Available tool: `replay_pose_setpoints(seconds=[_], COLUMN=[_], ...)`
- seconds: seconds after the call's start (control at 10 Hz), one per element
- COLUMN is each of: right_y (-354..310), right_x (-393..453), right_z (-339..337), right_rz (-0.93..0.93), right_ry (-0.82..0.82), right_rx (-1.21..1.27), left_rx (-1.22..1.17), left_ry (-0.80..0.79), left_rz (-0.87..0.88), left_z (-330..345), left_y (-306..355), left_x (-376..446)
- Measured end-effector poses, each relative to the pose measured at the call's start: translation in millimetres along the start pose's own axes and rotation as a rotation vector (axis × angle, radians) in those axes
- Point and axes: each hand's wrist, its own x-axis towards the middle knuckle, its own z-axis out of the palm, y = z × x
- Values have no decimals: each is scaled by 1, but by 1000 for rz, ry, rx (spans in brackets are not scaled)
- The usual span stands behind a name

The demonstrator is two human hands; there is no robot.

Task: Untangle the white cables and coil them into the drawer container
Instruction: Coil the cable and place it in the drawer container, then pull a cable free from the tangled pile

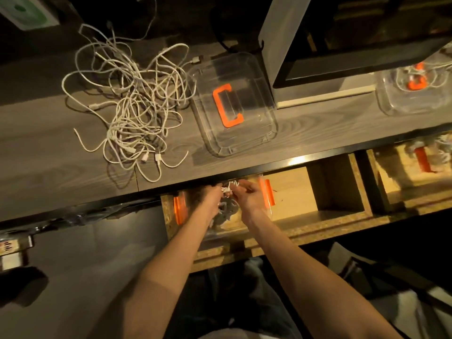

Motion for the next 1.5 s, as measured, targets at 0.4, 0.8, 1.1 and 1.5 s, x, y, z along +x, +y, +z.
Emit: replay_pose_setpoints(seconds=[0.4,0.8,1.1,1.5], right_y=[21,28,28,-21], right_x=[42,39,2,-43], right_z=[0,-3,-24,-80], right_rz=[117,53,2,-455], right_ry=[110,98,-20,-425], right_rx=[0,-112,-170,-1429], left_rx=[-116,-121,-118,1036], left_ry=[-85,70,73,-124], left_rz=[-61,-103,7,383], left_z=[-7,-4,-26,-97], left_y=[2,-16,-10,-55], left_x=[-3,23,-23,-77])
